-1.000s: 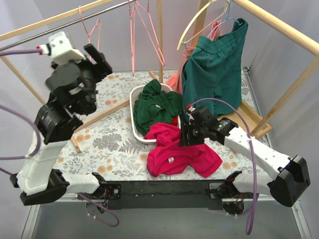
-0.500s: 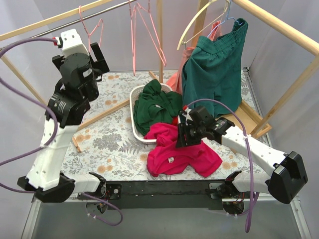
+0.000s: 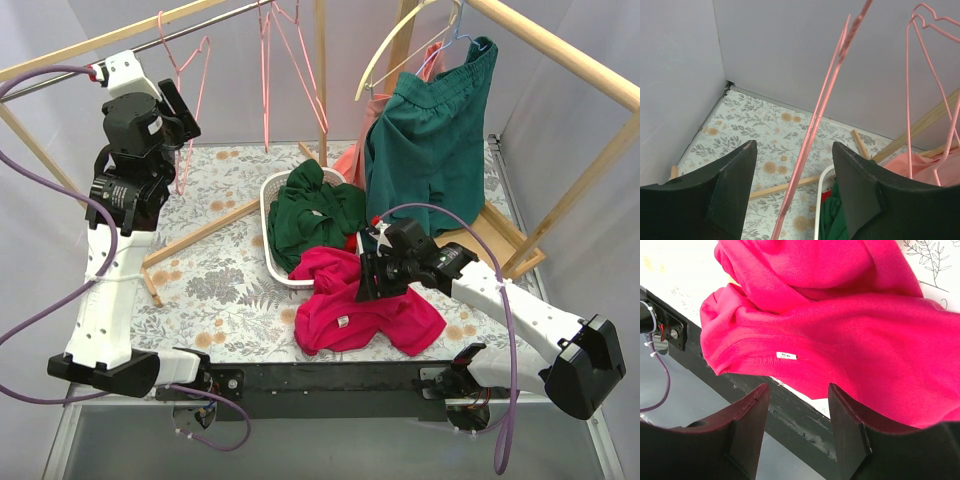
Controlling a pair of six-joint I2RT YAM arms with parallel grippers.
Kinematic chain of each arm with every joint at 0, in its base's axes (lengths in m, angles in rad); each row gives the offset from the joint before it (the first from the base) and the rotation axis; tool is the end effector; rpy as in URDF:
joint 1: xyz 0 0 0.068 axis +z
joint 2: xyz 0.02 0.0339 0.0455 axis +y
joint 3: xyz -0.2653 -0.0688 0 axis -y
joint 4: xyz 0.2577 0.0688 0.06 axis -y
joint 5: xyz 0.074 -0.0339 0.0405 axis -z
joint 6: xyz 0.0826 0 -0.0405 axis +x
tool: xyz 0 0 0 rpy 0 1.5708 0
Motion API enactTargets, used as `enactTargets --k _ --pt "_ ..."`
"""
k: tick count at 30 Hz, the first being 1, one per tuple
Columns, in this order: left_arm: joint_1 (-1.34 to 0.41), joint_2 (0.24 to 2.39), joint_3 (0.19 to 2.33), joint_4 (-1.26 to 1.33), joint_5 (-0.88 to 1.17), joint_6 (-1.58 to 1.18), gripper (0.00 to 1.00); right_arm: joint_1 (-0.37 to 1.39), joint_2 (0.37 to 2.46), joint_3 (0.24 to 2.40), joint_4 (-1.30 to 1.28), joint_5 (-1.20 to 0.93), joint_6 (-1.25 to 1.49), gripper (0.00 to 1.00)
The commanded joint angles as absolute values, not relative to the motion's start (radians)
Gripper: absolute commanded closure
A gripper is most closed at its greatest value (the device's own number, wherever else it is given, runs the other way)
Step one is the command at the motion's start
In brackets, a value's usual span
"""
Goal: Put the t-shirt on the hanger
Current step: Pick up the hanger from the clothesline.
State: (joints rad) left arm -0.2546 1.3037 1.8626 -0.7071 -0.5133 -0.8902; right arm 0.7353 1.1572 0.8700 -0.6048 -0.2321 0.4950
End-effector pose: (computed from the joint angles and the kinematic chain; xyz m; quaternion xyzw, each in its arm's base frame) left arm 0.2822 -0.0315 0.5354 -0.3864 0.6442 -0.1804 0.6349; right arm 0.1908 0.1982 0.2208 -0.1505 0.9252 0.2800 0.2071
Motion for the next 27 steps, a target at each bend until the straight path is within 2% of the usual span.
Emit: enactTargets --k 1,18,25,27 --pt "-0.219 1.304 1.818 -0.696 -0.437 -0.916 0.43 0.735 1.137 0.864 -0.606 -0.248 0.476 0.41" --pt "-0.204 1.338 1.786 -0.687 -0.324 -0.948 0.66 0.733 1.161 0.865 -0.603 -0.255 0.456 0.41" --pt "-0.204 1.365 1.822 -0.684 -0.301 -0.959 0.78 0.735 1.164 0.868 -0.601 -0.25 0.453 0.41" --pt "-0.206 1.373 1.838 -0.683 -0.292 -0.957 0.85 0.735 1.164 0.87 -0.601 -0.245 0.451 0.41"
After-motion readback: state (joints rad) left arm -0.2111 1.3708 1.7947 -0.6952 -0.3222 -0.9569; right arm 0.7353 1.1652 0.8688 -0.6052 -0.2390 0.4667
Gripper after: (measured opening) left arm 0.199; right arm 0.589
